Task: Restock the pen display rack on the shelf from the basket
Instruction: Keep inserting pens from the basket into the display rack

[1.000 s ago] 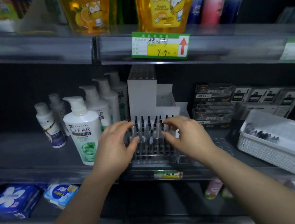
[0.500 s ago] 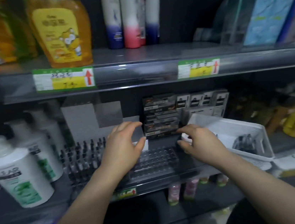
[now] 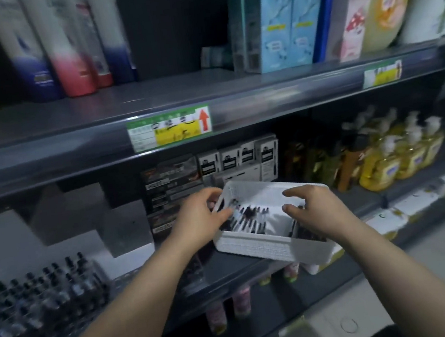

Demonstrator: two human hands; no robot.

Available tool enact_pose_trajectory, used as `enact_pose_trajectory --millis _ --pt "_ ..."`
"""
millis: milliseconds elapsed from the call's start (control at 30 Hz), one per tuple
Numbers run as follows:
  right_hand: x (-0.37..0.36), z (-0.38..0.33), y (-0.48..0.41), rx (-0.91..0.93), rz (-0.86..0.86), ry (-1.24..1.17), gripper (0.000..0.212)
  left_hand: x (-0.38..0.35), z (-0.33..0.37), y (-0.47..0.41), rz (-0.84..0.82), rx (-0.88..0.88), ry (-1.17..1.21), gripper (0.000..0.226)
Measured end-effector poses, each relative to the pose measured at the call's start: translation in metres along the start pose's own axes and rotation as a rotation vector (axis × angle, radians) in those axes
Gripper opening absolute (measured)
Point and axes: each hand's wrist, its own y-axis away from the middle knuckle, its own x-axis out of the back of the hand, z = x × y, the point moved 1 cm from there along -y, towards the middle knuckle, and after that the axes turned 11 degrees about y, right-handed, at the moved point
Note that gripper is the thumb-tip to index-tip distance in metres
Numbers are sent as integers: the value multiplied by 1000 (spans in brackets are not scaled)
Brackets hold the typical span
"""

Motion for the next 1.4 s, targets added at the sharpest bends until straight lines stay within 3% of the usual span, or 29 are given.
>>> enact_pose_trajectory --millis 100,233,367,600,700,867,1133,1400 --pt "-6 18 -9 -38 -19 -8 44 -23 -2 -35 -111 192 174 55" --pt "-14 42 -18 -73 -29 16 43 -44 -6 -72 -259 410 75 78" --pt "-24 63 -22 -82 -51 -1 39 -61 -10 -95 -409 570 133 96" --pt "-42 78 -29 -49 -103 29 42 -95 -23 -108 -296 354 -292 82" --pt "-45 82 -30 -60 -86 25 42 -102 -31 -106 -280 288 -461 51" --pt "-46 84 -33 -55 -51 37 42 -106 -30 -106 -229 244 -580 50" --pt "-50 83 -32 -49 -55 41 42 -112 -34 -121 -296 353 -444 61" --pt "-52 83 -31 -28 -75 87 42 -118 -49 -129 -367 343 -409 61"
